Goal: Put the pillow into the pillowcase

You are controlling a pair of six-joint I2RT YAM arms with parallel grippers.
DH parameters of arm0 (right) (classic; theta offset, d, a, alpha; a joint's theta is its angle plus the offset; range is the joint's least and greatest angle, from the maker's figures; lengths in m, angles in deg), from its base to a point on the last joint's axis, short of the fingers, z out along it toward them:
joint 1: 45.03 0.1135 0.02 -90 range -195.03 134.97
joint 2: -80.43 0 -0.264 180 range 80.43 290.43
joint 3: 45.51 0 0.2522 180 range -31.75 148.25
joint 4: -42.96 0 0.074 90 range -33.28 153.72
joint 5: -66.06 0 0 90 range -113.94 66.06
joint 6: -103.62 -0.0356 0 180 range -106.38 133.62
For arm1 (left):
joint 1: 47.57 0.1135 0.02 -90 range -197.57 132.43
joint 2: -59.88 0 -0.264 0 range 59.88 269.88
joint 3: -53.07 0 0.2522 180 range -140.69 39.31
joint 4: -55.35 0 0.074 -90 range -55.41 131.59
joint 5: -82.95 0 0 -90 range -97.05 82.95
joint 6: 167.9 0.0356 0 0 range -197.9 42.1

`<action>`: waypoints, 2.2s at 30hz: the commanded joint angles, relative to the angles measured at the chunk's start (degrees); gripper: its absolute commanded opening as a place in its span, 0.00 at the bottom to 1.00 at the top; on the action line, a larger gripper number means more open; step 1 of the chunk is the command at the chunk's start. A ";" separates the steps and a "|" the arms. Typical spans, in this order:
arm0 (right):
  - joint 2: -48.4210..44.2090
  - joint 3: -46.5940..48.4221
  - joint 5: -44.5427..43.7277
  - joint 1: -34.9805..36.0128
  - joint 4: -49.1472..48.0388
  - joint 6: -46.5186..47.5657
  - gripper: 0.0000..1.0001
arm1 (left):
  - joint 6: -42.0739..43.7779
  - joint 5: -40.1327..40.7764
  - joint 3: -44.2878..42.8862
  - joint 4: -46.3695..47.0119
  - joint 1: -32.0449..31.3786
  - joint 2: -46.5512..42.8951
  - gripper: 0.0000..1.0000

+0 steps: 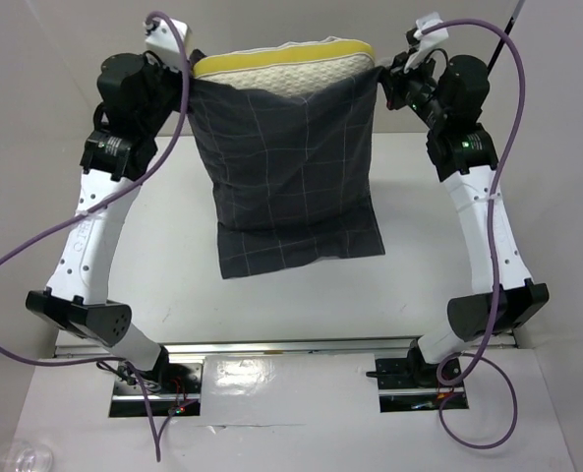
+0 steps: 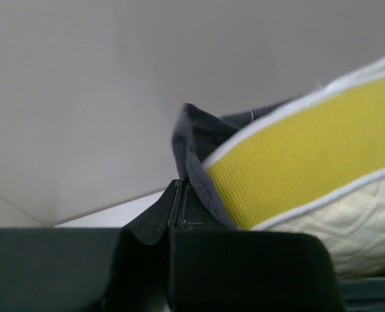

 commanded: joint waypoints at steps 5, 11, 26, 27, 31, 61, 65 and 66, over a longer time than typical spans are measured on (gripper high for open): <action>-5.53 9.60 -1.63 0.46 -18.09 -5.08 0.00 | -2.73 0.44 -11.27 11.17 0.75 -3.75 0.00; -6.94 10.46 -2.33 0.46 -28.29 -1.75 0.00 | 8.07 2.46 -13.12 16.89 -4.33 -5.69 0.00; -5.28 2.36 3.02 2.92 -23.83 -1.30 0.00 | 7.91 3.25 1.23 15.74 -6.81 -8.07 0.00; -4.59 4.55 3.02 3.53 -24.71 -1.30 0.00 | 8.52 3.25 -0.27 17.32 -6.81 -8.07 0.00; -3.88 13.62 1.88 3.53 -27.96 -2.70 0.00 | 10.02 3.25 -8.88 21.29 -6.81 -7.54 0.00; -11.42 1.66 -1.37 -1.39 -33.42 0.64 0.00 | 4.73 1.58 -8.10 18.38 -3.29 -8.23 0.00; -15.38 2.29 -1.98 -1.39 -34.47 1.16 0.00 | 9.48 2.81 -7.32 22.61 -4.53 -12.89 0.00; -16.35 1.59 -1.98 -1.39 -34.47 1.16 0.00 | 10.27 2.82 -7.32 22.61 -4.53 -13.60 0.00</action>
